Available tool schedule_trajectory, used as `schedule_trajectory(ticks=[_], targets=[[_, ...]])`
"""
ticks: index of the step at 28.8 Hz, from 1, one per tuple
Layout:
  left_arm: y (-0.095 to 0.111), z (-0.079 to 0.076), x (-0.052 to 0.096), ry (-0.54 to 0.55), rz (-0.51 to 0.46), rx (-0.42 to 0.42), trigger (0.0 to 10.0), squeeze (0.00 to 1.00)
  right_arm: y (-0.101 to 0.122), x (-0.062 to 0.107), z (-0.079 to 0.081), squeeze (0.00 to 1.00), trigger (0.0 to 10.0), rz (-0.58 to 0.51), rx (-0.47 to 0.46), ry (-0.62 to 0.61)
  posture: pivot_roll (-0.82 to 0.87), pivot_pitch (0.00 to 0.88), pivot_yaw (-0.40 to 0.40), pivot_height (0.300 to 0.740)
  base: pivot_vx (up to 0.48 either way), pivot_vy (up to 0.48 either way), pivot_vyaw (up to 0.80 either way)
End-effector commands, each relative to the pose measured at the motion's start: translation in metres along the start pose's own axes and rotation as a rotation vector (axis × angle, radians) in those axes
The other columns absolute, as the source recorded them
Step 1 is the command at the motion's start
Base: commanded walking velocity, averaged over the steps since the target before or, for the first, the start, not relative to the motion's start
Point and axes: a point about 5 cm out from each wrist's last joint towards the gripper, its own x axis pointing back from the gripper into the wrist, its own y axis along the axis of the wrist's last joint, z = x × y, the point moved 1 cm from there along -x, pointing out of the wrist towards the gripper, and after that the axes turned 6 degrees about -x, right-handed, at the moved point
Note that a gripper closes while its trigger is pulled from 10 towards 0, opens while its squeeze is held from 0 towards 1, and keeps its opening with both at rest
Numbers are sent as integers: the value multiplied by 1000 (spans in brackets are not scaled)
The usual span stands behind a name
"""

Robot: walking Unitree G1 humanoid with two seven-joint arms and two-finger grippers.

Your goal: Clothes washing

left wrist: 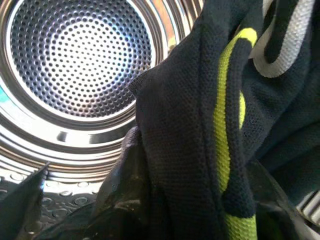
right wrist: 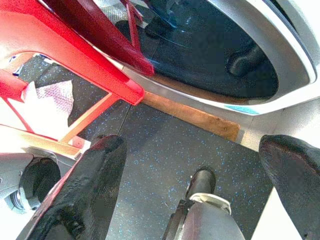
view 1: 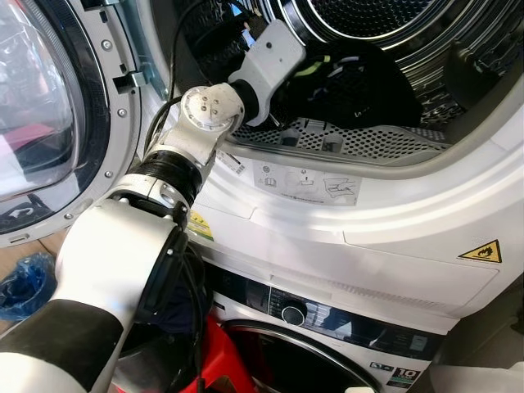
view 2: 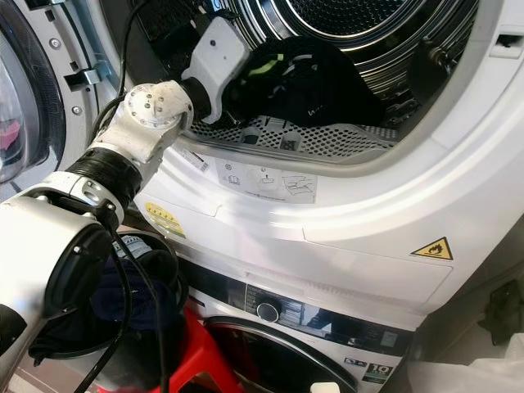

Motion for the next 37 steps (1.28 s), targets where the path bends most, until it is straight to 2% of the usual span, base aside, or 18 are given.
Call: schedule_trajectory(ticks=[1,6,14,16,18,24,25,29,30,32,33,35,37], targets=[[8,7,-1,25,-26,-28,10000,1000,-5,1,2,0,10000,7,-17,-2,-34,0,115,740,0,0,0],[12,14,-1,66,-45,0,10000,1000,-5,1,3,0,10000,8,-16,-1,-32,0,118,740,0,0,0],[32,15,-6,6,-172,105,10000,1000,-11,2,4,0,10000,19,-22,-4,-38,0,122,740,0,0,0],[33,14,-6,-1,-180,113,10000,1000,-11,2,4,0,10000,20,-22,-5,-38,0,122,740,0,0,0],[35,14,-7,-15,-203,173,10000,1000,-11,2,4,0,10000,19,-23,-4,-42,0,122,740,0,0,0],[36,11,-7,-46,-221,224,10000,1000,-10,2,4,0,10000,17,-23,-3,-36,0,120,740,0,0,0],[36,12,-7,-48,-233,255,10000,1000,-10,2,5,0,10000,17,-23,-2,-35,0,120,740,0,0,0],[40,31,-5,68,-299,525,10000,1000,-10,1,5,0,10000,18,-20,0,-35,0,120,740,0,0,0],[40,33,-5,75,-303,546,10000,1000,-10,1,5,0,10000,18,-20,0,-35,0,120,740,0,0,0],[40,34,-5,76,-313,564,10000,1000,-10,1,5,0,10000,19,-19,0,-34,0,120,740,0,0,0],[41,30,-6,40,-300,517,10000,1000,-10,1,5,0,10000,19,-21,1,-35,0,120,740,0,0,0],[41,29,-6,30,-295,501,10000,1000,-10,1,5,0,10000,18,-22,1,-35,0,120,740,0,0,0],[40,16,-7,-74,-267,367,10000,1000,-10,2,5,0,10000,19,-19,2,-35,0,120,740,0,0,0]])
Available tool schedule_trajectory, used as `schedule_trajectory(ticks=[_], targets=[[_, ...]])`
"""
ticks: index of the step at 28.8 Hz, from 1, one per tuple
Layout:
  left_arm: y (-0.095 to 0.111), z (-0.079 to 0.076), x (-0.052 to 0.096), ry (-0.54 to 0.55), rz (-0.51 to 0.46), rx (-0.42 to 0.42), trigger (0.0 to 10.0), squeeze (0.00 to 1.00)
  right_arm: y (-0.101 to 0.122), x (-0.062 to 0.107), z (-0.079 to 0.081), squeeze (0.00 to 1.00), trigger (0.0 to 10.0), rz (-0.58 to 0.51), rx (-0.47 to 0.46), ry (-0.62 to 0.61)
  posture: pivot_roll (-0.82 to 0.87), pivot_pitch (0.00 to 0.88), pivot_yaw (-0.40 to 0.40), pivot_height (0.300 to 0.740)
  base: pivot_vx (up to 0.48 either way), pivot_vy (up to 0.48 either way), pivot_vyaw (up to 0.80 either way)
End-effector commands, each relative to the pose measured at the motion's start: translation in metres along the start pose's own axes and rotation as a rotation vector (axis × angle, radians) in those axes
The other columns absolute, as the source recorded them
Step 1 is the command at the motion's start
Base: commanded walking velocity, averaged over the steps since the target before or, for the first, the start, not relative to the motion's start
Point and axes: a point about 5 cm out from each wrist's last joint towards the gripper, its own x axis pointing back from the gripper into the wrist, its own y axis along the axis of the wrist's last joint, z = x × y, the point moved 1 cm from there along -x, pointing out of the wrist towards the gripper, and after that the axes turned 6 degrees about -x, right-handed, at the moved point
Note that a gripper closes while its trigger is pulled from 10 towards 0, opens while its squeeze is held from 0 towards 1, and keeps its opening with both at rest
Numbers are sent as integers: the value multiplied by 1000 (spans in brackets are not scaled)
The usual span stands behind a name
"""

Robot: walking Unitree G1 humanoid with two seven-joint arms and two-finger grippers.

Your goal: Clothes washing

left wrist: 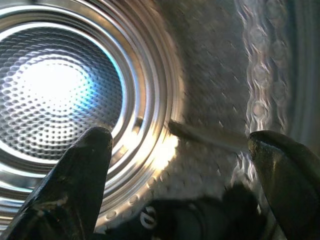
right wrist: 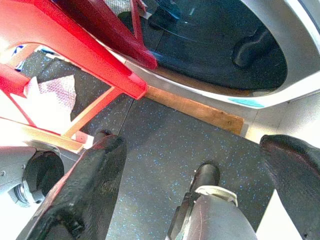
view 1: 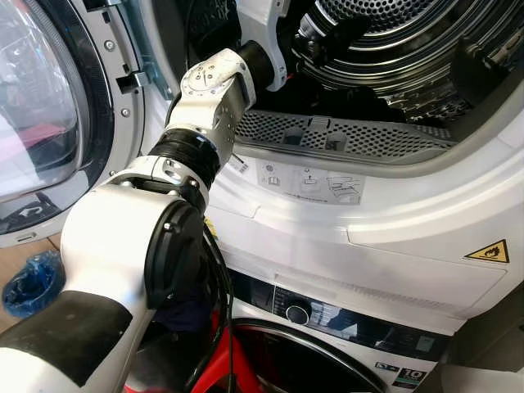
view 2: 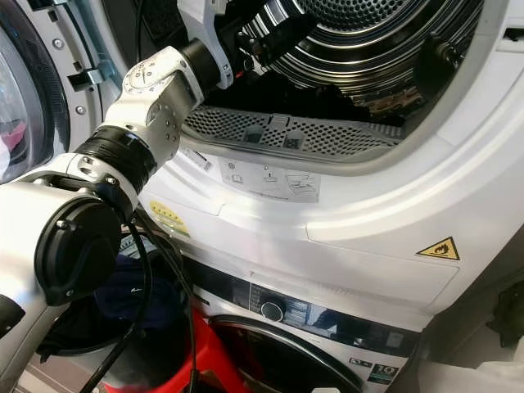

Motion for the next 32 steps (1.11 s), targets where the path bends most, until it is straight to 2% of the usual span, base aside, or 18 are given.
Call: schedule_trajectory(ticks=[1,4,7,12,15,18,19,20,21,24,26,29,30,31,32], targets=[[-4,-8,1,-114,51,-119,10000,1000,-2,0,5,0,10000,8,-10,9,-34,0,119,740,0,0,0],[-14,-25,1,-276,130,-302,10000,1000,-3,0,5,0,10000,8,-10,9,-31,0,117,740,0,0,0],[-12,-29,0,-307,126,-375,10000,1000,-3,0,5,0,10000,8,-9,9,-30,0,117,740,0,0,0],[4,-33,-5,-314,25,-470,10000,1000,-2,0,6,0,10000,5,-11,11,-32,0,117,740,0,0,0],[22,-31,-6,-286,-84,-531,10000,1000,-1,0,6,0,10000,3,-15,10,-32,0,118,740,0,0,0],[34,-34,-6,-282,-197,-504,10000,1000,-2,0,6,0,10000,3,-16,11,-28,0,120,740,0,0,0],[35,-36,-4,-288,-231,-480,10000,596,-2,0,7,0,10000,3,-16,11,-27,0,120,740,0,0,0],[35,-38,-2,-293,-262,-473,10000,0,-2,0,7,0,10000,4,-17,11,-25,0,120,740,0,0,0],[32,-41,3,-285,-308,-454,10000,0,-2,0,8,0,10000,3,-18,13,-23,0,119,740,0,0,0],[28,-44,8,-278,-338,-436,10000,0,-2,0,8,0,10000,3,-17,14,-19,0,121,740,0,0,0],[18,-59,22,-343,-366,-407,10000,0,-2,0,8,0,10000,1,-17,13,-14,0,121,740,0,0,0],[9,-73,36,-402,-363,-376,10000,0,-1,-1,9,0,10000,-3,-15,13,-13,0,124,740,0,0,0],[2,-88,50,-438,-355,-366,10000,0,0,-1,8,0,10000,-7,-12,10,-2,0,121,740,0,0,0],[2,-88,50,-438,-355,-366,10000,0,0,-1,8,0,10000,-7,-12,10,-2,0,121,740,0,0,0],[-3,-104,63,-489,-343,-385,10000,0,1,-1,8,0,10000,-8,-6,9,8,0,117,740,0,0,0]])
